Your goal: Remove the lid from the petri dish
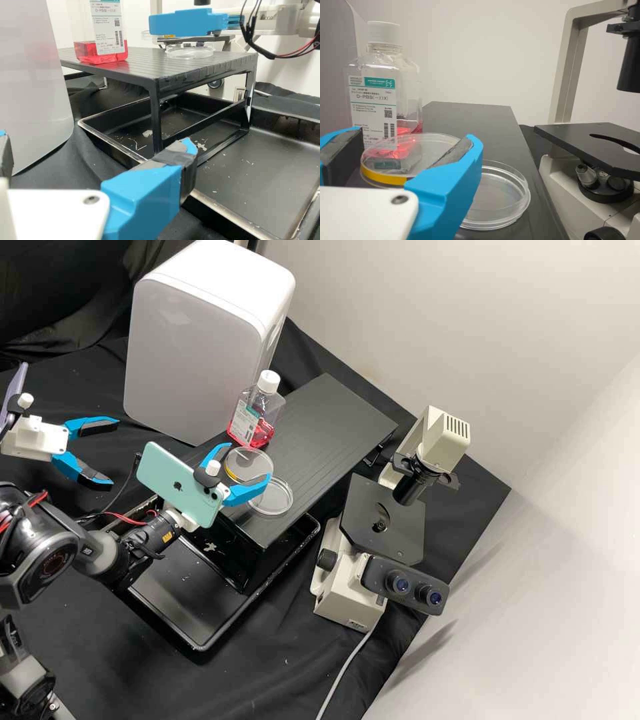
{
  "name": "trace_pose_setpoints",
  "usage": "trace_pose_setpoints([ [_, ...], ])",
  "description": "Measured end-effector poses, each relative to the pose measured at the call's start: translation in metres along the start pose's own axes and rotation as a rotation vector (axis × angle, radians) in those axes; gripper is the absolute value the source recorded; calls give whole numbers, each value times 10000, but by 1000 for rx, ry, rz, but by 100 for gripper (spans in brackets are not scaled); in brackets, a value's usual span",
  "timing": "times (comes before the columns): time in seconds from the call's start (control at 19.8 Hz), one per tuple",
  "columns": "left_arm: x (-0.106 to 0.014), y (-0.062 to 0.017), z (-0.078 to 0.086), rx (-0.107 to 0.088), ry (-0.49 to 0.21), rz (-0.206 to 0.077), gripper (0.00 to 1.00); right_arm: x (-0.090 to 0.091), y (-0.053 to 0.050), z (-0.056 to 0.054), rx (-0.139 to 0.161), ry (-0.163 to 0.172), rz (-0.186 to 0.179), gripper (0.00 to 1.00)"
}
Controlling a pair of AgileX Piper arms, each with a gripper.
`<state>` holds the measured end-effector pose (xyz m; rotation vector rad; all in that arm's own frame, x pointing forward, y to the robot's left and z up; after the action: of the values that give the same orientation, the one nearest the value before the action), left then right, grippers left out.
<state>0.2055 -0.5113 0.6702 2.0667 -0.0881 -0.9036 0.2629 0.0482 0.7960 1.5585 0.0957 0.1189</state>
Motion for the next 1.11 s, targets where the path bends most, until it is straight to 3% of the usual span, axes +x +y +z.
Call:
trace_pose_setpoints([
  [1.11,0,3,-12,-6,14,4,100,8,-97,3,-7,-6,-31,0],
])
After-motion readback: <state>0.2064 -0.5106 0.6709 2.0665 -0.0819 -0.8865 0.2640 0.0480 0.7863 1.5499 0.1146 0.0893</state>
